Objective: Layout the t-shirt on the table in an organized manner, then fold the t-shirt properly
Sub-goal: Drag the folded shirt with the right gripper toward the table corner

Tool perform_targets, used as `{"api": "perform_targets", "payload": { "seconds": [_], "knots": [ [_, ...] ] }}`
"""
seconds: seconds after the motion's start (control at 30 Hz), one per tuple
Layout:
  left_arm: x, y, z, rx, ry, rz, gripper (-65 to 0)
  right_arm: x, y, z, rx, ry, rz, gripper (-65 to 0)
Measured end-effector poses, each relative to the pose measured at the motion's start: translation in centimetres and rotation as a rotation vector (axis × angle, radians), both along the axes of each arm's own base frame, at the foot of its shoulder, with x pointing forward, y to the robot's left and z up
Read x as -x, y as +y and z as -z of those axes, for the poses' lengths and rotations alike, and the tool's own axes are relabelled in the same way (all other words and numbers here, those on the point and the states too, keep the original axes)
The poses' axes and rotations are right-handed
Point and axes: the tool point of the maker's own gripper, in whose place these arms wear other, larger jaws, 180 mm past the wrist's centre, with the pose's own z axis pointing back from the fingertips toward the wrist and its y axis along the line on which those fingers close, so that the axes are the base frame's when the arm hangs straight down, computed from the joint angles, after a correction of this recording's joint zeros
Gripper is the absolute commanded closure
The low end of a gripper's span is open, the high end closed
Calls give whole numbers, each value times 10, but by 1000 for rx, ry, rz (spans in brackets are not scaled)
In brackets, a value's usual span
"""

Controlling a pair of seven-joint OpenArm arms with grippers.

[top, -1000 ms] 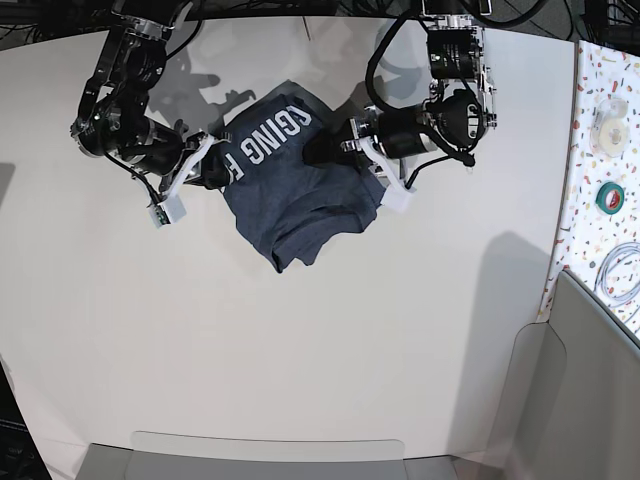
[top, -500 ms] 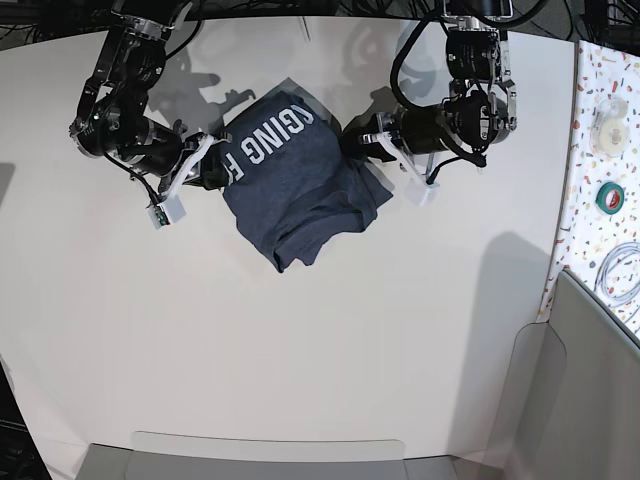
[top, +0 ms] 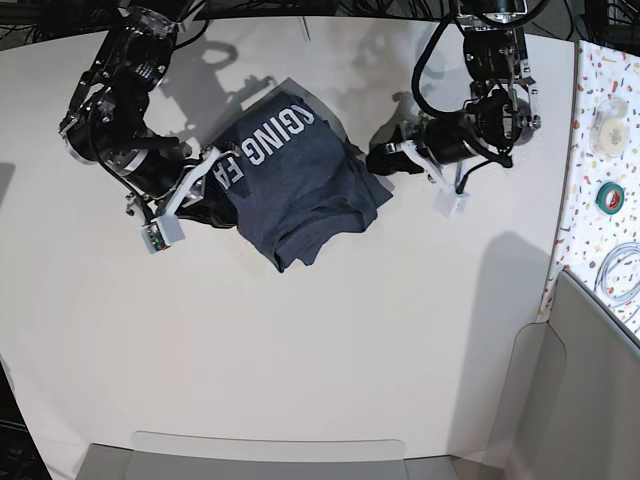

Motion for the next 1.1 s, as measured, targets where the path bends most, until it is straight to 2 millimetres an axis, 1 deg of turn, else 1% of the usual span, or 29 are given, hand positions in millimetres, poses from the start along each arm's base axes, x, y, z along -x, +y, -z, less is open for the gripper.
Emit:
{"api": "perform_targets", "payload": {
  "seconds": [0.07,0.17,0.27,0.33,0.43,0.6,0.67,0.73,0.77,0.83,0.93,1.03,1.1],
  "knots": [
    [-4,20,-13,-18,-44,-59,0,-1,7,1,-7,4,-22,0],
    [-8,48,-22,-51,-77,-145,0,2,22,16,-12,52,-77,0],
    [-9,67,-24,-63,-82,-202,0,7,40,42,-57,145,-128,0],
    [-9,76,-24,-71,-82,-229,0,9,43,61,-83,209,-131,0],
    [-8,81,-23,-76,-78,-242,0,11,39,93,-73,314,-121,0],
    [-4,78,-21,-71,-68,-231,0,-3,42,109,-95,318,-80,0],
    [0,78,-17,-76,-55,-227,0,-7,37,112,-50,308,-70,0],
    [0,78,-17,-76,-55,-227,0,-13,29,114,6,281,-44,0],
    [-1,78,-18,-75,-57,-227,0,-17,22,113,40,258,-29,0],
    [-2,78,-19,-73,-60,-227,0,-22,1,110,139,214,1,0],
    [-1,77,-19,-73,-59,-226,0,-22,-30,107,255,183,33,0],
    [-1,77,-18,-72,-58,-224,0,-21,-63,104,319,194,120,0],
    [1,77,-17,-73,-51,-223,0,-19,-93,100,334,207,217,0]
  ]
}}
